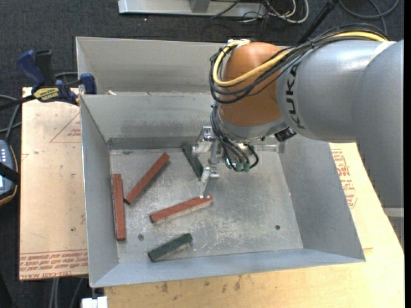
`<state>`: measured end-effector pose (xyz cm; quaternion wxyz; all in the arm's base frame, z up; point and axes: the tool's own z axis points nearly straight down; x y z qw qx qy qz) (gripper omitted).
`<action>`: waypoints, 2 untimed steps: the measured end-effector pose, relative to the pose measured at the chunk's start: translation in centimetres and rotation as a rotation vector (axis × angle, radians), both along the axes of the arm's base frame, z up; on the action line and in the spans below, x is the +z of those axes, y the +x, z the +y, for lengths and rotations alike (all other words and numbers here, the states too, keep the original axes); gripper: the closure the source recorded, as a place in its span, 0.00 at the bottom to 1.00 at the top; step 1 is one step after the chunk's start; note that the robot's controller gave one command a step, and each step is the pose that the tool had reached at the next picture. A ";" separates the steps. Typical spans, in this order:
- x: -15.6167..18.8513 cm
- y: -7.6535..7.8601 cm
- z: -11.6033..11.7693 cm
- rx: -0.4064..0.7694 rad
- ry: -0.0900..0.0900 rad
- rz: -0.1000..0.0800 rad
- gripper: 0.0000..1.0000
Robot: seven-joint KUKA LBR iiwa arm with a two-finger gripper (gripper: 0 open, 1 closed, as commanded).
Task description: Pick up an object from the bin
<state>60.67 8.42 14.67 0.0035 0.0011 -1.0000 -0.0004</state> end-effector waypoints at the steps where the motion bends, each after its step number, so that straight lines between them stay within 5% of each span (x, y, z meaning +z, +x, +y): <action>1: 0.5 0.2 0.0 -0.001 0.001 -0.008 0.00; 2: 0.5 0.2 0.0 -0.002 0.001 -0.008 0.00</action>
Offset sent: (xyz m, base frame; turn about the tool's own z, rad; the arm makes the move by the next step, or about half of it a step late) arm -0.0866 -0.0026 -0.0659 -0.2016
